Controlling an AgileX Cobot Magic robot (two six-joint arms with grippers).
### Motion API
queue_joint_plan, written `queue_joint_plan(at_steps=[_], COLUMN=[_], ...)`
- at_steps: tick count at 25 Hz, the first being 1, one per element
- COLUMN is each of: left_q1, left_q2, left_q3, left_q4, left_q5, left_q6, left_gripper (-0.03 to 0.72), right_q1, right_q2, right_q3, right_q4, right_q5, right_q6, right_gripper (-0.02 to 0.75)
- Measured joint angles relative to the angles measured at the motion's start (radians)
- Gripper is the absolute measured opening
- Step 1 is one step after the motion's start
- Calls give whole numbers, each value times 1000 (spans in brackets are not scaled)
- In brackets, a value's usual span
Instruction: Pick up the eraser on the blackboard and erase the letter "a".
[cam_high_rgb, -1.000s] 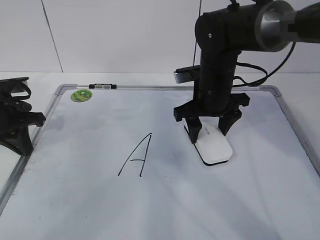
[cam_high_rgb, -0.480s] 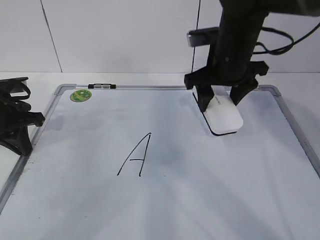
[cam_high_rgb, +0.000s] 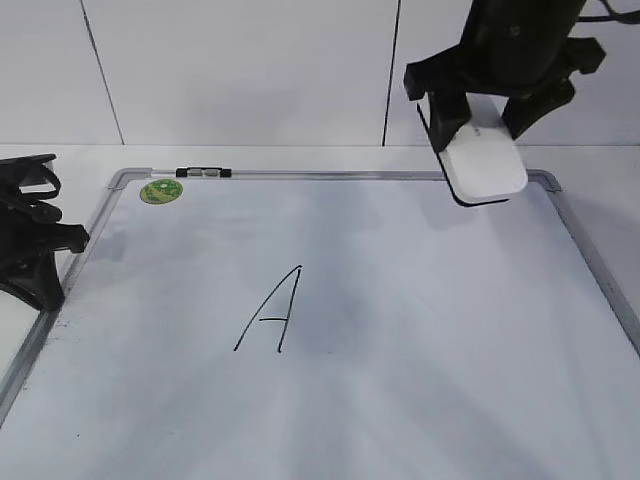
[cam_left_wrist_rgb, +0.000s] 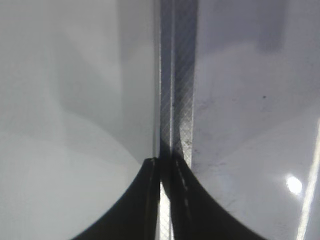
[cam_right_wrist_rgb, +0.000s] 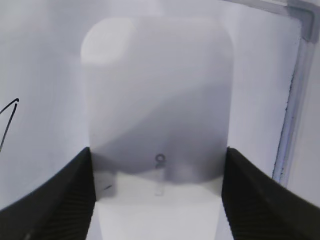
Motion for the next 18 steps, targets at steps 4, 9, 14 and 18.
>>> queue_joint_plan(at_steps=[4, 9, 14, 18], left_q1=[0, 0, 0, 0], left_q2=[0, 0, 0, 0], left_q3=[0, 0, 0, 0], left_q4=[0, 0, 0, 0], left_q5=[0, 0, 0, 0], left_q6=[0, 0, 0, 0], left_gripper=[34, 34, 34, 34], right_q1=[0, -23, -110, -189], right_q2=[-36, -44, -73, -96], right_q3=[23, 56, 84, 109], right_q4=[-33, -37, -37, -39], right_q5=[4, 8, 8, 8], right_q6=[25, 44, 49, 49], right_gripper=[557, 557, 557, 557])
